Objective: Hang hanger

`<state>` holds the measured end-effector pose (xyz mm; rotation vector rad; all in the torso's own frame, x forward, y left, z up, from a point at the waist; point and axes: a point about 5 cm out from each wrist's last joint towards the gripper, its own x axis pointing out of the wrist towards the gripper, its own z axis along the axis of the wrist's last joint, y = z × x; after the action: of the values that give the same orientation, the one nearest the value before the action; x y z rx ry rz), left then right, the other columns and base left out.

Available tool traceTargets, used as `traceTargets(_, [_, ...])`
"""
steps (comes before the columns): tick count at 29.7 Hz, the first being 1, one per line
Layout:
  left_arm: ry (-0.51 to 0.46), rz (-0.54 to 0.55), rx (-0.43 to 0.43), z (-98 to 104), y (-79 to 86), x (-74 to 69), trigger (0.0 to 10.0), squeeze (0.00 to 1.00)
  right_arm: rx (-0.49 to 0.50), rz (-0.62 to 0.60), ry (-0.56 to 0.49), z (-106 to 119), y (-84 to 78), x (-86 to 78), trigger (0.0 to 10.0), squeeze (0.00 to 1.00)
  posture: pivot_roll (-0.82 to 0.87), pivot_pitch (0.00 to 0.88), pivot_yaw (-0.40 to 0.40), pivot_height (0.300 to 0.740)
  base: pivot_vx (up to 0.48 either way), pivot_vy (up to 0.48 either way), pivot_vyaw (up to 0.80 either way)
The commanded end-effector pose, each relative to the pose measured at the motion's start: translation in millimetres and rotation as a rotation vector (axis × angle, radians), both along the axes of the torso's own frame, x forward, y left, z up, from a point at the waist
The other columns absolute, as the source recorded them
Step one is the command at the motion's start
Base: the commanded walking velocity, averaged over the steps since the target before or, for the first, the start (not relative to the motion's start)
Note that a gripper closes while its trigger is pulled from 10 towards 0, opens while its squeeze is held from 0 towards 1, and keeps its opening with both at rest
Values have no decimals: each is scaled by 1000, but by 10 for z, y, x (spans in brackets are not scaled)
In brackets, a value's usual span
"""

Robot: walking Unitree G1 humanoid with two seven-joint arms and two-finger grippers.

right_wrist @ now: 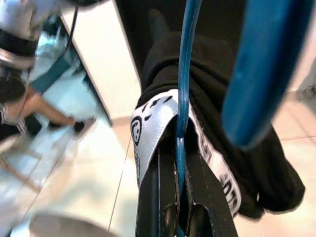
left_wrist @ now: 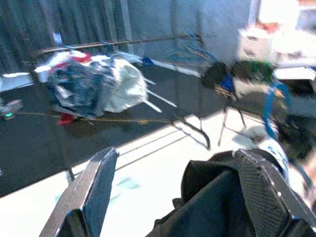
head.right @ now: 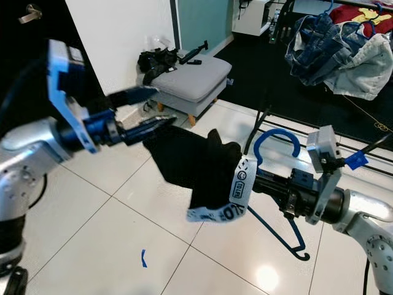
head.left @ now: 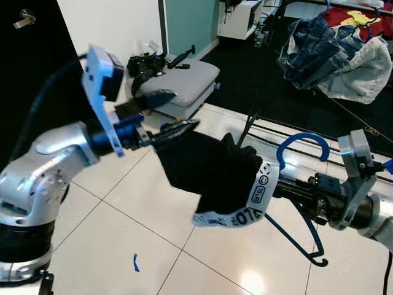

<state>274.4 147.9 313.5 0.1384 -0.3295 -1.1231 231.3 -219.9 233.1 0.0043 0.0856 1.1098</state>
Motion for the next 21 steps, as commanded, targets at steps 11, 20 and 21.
traceTargets(11, [12,-296,350,-200,-50,-261,10000,0,-197,139,-30,-60,-9,68,10000,0,-6,87,30,740,0,0,0])
traceTargets(20, [45,-344,419,-327,-92,-257,10000,0,-209,190,-96,69,80,105,10000,0,-4,85,44,740,0,0,0])
traceTargets(21, [45,-344,419,-327,-92,-257,10000,0,-209,190,-96,69,80,105,10000,0,-4,85,44,740,0,0,0])
